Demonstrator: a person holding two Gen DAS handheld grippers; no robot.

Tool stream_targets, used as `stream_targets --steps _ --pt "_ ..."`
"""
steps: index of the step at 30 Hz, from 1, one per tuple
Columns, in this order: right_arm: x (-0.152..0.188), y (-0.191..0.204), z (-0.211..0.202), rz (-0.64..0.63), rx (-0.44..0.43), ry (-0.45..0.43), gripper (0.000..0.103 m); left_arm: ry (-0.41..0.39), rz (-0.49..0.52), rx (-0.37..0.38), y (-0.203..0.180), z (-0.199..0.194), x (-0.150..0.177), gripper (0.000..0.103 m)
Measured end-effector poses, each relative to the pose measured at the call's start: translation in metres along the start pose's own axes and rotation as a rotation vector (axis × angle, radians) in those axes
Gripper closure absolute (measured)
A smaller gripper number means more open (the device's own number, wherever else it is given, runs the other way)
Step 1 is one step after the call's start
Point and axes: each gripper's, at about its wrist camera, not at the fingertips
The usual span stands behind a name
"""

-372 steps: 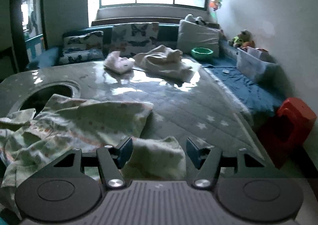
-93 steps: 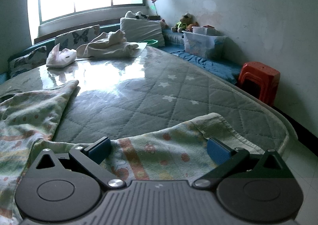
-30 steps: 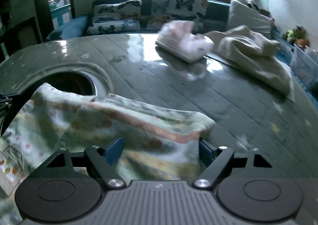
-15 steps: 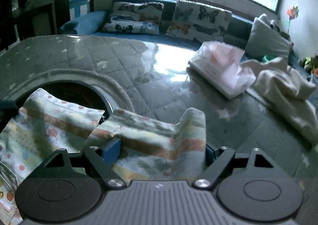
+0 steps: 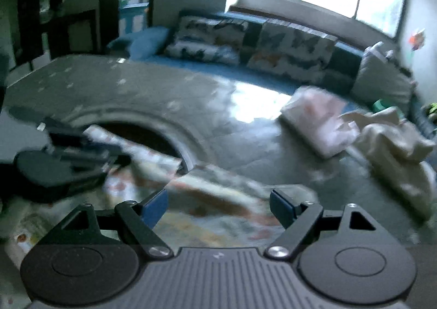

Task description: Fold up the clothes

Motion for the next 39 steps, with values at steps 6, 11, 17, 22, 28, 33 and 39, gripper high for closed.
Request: stream_targets --steps 6,11,17,22,28,33,39 --pt "-0.008 0.003 0.033 0.022 -0.037 0.029 0.019 0.001 -0.061 0.045 0.015 -0.002 0.0 0.079" --pt "-0.023 -0.006 0.047 0.066 -0.028 0.017 0.015 -0.011 -0.057 0.088 0.013 -0.026 0.013 0.075" --pt "-0.027 -0.007 0.041 0.062 -0.051 0.031 0.017 0.015 0.043 0.172 -0.014 -0.054 0.047 0.066" --pt "-0.019 0.009 0.024 -0.021 -0.138 0.039 0.017 0.038 0.053 0.235 -0.026 -0.067 0.07 0.06" --pt "-0.025 0.025 0.039 -0.066 -0.154 0.047 0.016 0.043 0.07 0.244 -0.037 -0.072 0.086 0.048" --pt "-0.034 0.027 0.049 -0.045 -0.144 0.036 0.011 0.036 0.064 0.246 -0.041 -0.073 0.09 0.03" --pt "-0.041 0.028 0.042 -0.058 -0.126 0.047 0.009 0.025 0.085 0.228 -0.051 -0.071 0.097 0.004"
Point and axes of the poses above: each gripper's, at about its wrist camera, not at the fingertips, and z roughly the way its jaws point, y to its left, x to its underside, and after that the axes turned 14 degrees about y, right-handed
